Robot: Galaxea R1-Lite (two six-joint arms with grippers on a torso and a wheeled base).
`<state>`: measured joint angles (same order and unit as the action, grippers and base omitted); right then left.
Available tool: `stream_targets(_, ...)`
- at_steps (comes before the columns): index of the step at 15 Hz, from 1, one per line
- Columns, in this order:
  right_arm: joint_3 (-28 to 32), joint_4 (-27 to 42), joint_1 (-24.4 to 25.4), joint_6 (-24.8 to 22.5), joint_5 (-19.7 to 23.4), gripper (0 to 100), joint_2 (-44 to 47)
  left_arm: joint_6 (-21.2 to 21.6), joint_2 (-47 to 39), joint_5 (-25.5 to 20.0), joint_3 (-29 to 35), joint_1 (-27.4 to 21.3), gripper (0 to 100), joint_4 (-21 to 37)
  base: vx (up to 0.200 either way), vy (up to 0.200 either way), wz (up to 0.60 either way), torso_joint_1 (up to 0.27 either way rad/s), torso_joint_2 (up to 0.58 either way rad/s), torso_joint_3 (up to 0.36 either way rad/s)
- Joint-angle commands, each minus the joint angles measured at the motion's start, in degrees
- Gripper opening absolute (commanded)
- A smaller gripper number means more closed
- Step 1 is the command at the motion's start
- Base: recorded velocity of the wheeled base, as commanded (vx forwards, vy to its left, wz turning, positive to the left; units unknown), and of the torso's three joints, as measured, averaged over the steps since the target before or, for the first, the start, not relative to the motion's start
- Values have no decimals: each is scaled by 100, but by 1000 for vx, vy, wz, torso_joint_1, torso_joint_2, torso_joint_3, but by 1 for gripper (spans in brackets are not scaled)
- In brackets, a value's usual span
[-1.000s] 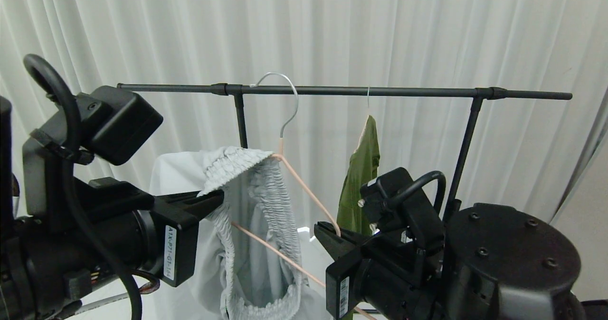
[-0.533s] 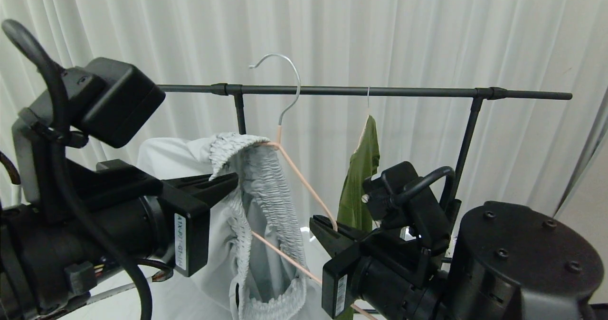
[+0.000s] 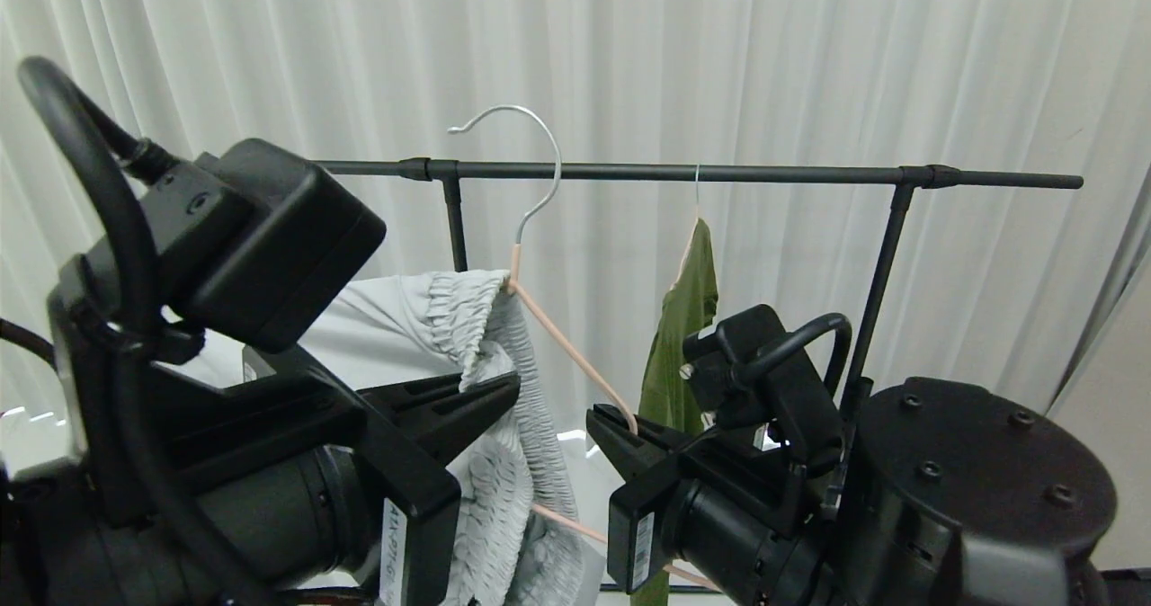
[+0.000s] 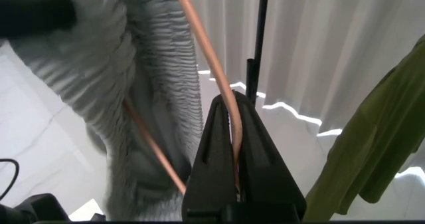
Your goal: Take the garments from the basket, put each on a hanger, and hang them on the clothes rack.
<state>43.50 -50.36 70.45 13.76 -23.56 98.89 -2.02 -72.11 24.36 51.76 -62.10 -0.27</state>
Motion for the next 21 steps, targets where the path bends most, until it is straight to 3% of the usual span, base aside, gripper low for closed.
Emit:
stream_targets(1, 1, -9, -49, 4, 1, 0, -10, -9, 48, 16, -114, -13, 0, 0, 0, 0, 0, 0, 0, 0)
stream_targets(5, 1, -9, -66, 12, 1, 0, -63, 0, 92, 16, -105, -4, 0, -8, 0, 0, 0, 0, 0, 0)
stream_targets(6, 1, -71, -66, 12, 1, 0, -63, -9, 92, 16, -114, 49, 100, -8, 0, 0, 0, 0, 0, 0)
stream_targets(15, -17, -229, -365, -40, 10, 0, -195, 71, 382, 25, -395, 93, 100, -8, 0, 0, 0, 0, 0, 0)
stream_targets(18, -96, -334, -603, -269, 10, 0, -309, 1002, 927, 43, -650, 101, 100, -8, 0, 0, 0, 0, 0, 0)
stream_targets(21, -605, -765, -690, -524, 54, 0, -432, 1793, 1322, -10, -606, 532, 100, -8, 0, 0, 0, 0, 0, 0)
